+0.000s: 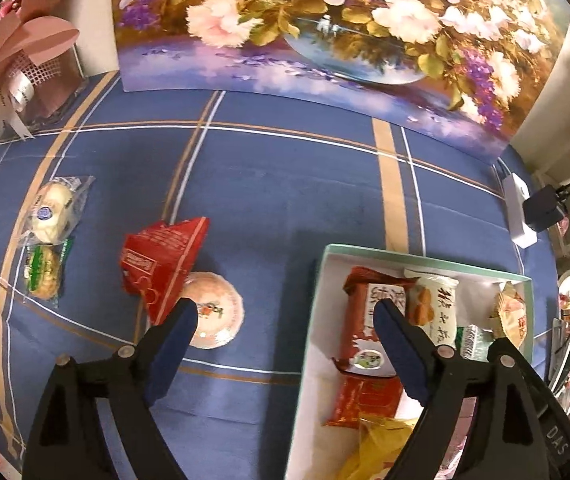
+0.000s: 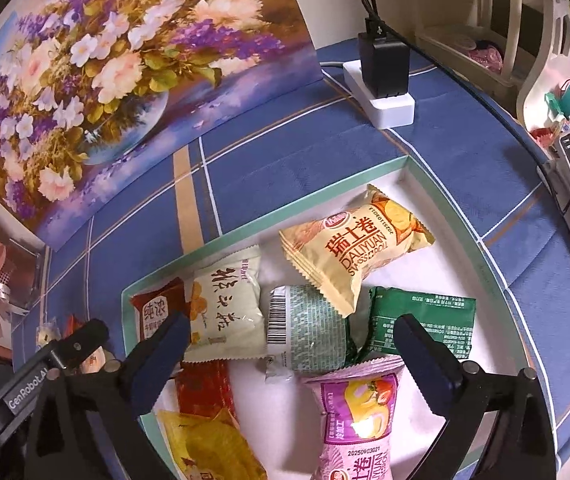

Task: Organize snacks
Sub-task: 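Carry both bags into the white tray and open both tools, then move both tools back over the remaining snacks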

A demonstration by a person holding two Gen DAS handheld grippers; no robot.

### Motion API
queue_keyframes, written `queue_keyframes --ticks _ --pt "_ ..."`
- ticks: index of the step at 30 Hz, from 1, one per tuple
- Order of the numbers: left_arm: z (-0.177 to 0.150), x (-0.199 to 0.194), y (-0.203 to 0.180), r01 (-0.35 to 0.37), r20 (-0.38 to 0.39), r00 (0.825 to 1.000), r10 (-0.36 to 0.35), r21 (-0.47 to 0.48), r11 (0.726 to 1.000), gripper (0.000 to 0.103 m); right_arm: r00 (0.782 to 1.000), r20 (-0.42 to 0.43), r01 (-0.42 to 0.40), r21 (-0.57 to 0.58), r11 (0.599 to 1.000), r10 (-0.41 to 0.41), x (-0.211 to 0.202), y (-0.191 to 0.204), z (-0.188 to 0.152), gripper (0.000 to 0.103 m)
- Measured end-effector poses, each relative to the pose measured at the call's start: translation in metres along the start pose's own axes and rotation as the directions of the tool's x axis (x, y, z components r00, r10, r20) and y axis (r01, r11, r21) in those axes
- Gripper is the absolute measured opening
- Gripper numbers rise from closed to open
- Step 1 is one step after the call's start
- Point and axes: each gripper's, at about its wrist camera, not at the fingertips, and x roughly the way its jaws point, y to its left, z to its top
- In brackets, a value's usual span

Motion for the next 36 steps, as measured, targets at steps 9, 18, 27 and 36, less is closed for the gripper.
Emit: queue_keyframes --ticks 9,18,27,36 --pt "0.004 -0.013 0.016 -0.042 0.043 0.998 0.042 -0.004 0.999 0.103 1.000 0.015 0.010 -0.037 0.999 -0.009 -0.009 0.017 -0.005 0.103" --pt "0.012 -0.030 0.050 -0.074 0.052 0.996 0.077 -0.056 0.996 0.103 1.000 0.023 0.010 -0.094 0.995 -0.008 -0.017 0.047 -0.014 0.103" --pt "0.015 -0.048 0.127 -0.223 0.077 0.967 0.242 -0.195 0.955 0.103 0.999 0.016 -0.029 -0.200 0.979 0.033 -0.017 0.106 -0.033 0.103" --pt "0.005 -0.070 0.226 -0.297 0.026 0.943 0.331 -0.379 0.877 0.103 0.996 0.016 -0.079 -0.284 0.956 0.088 -0.017 0.158 -0.053 0.103"
